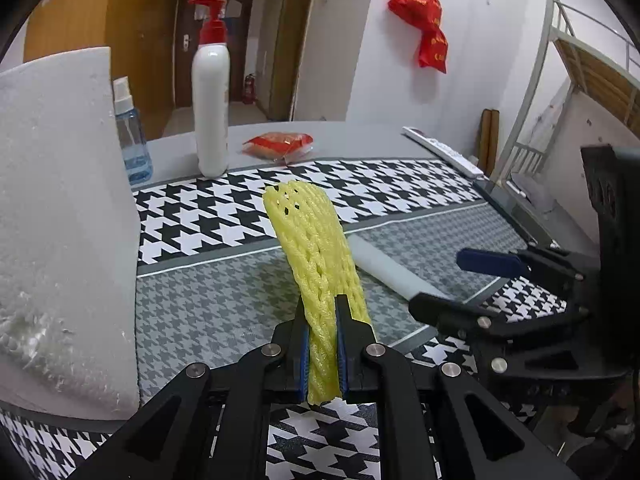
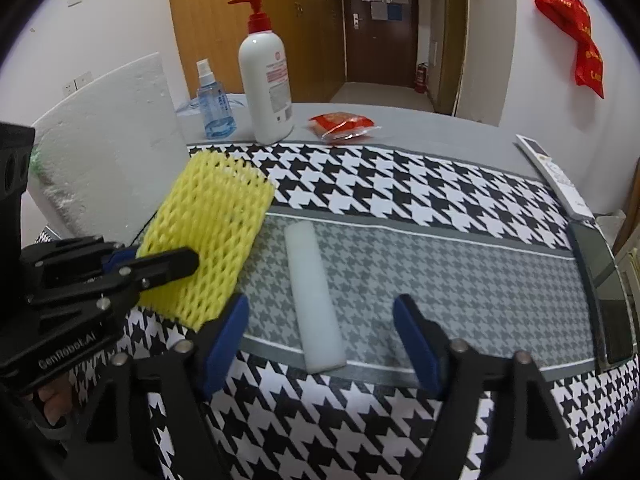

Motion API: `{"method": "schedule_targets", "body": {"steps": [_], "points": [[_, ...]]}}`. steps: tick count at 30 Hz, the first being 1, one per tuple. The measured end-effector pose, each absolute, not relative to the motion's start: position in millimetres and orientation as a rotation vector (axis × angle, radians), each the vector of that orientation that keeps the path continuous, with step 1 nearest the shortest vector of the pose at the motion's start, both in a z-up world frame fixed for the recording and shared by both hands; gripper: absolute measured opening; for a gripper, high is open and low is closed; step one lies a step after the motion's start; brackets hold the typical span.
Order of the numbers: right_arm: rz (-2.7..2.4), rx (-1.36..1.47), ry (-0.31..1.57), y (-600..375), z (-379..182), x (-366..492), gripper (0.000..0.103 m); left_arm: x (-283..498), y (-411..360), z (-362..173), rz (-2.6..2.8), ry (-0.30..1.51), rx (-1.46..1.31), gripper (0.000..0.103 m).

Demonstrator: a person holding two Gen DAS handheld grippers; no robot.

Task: Organize soft objects
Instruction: 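Grasp the white foam roll with the right gripper while the left gripper holds the sponge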

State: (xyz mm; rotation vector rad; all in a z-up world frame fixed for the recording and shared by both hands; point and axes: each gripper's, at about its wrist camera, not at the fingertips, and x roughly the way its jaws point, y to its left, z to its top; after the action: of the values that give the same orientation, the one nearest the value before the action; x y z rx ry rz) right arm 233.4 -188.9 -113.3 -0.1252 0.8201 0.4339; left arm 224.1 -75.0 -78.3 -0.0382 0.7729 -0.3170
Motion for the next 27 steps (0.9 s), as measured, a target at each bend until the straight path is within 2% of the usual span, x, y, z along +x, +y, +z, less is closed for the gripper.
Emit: {"method": "schedule_targets", "body": {"steps": [5, 8, 12, 16, 21, 23, 27], "points": [[0.437, -0.167, 0.845, -182, -120, 238, 0.051, 226, -75, -79, -0.325, 0.778, -0.044, 0.012], [0.439, -0.191, 0.854, -177, -124, 239, 0.046, 224, -73, -77, -0.306, 0.759, -0.04, 0.012], [0.443, -0.21, 0.861, -172, -126, 239, 0.044, 224, -73, -79, -0.318, 0.774, -0.046, 0.012], [0.433, -0.225, 0.86, -172, -128, 240, 0.037, 223, -73, -79, -0.318, 0.776, -0.041, 0.012], [0.427, -0.245, 0.863, -169, -128, 242, 0.034, 222, -75, -78, -0.325, 0.77, -0.033, 0.012], [0.432, -0.257, 0.858, -166, -128, 240, 0.028, 222, -76, -78, -0.326, 0.768, -0.033, 0.012], [0.436, -0.212, 0.865, -172, -128, 242, 0.022, 218, -76, -75, -0.318, 0.749, -0.022, 0.012]]}}
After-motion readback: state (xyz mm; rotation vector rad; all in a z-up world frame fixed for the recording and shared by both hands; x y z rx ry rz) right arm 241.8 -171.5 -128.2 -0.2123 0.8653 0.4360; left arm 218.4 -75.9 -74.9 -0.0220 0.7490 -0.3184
